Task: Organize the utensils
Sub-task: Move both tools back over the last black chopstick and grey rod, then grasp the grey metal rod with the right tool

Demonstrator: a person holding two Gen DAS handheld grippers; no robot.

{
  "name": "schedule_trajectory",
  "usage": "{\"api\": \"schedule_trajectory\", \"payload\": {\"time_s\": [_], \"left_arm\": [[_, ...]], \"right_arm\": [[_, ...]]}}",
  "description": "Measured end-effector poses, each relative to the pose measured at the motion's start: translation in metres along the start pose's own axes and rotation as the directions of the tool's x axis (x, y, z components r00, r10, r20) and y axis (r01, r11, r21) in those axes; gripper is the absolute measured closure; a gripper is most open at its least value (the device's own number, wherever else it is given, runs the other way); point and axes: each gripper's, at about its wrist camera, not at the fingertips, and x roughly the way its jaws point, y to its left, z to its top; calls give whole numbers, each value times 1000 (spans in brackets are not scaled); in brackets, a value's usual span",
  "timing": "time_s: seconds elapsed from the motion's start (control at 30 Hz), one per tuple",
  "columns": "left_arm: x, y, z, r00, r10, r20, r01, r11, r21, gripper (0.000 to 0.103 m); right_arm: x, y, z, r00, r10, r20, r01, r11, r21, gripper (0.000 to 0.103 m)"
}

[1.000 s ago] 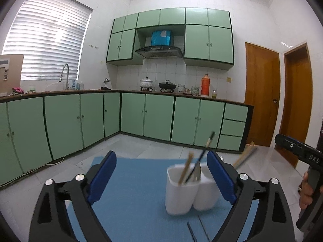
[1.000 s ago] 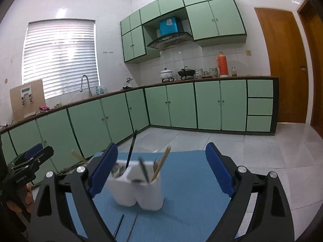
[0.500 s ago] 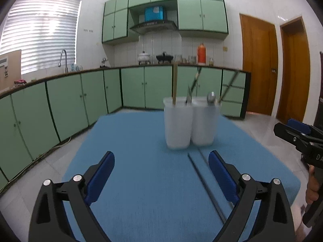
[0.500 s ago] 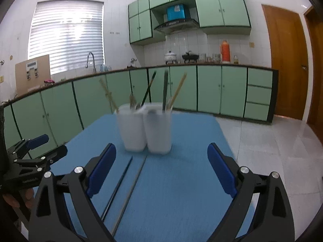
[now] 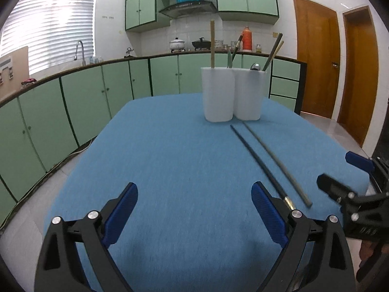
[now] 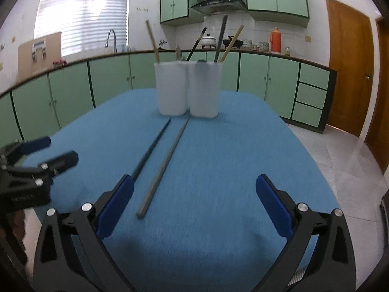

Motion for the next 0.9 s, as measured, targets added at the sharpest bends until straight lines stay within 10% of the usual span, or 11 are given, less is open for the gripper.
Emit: {"api": "schedule_trajectory", "payload": {"time_s": [0.33, 0.7, 0.9], "left_arm": [[-9, 8, -11, 1000, 6, -11, -6, 999, -34, 11], [-15, 7, -12, 1000, 1, 4, 0, 999, -49, 11], [-16, 9, -13, 1000, -2, 4, 2, 998, -58, 11]], "right_arm": [[-8, 18, -23, 999, -30, 40, 31, 999, -18, 11], [-12, 31, -32, 999, 9, 32, -9, 1000, 3, 72], [-12, 43, -35, 999, 18, 37, -17, 999, -27, 89]]}}
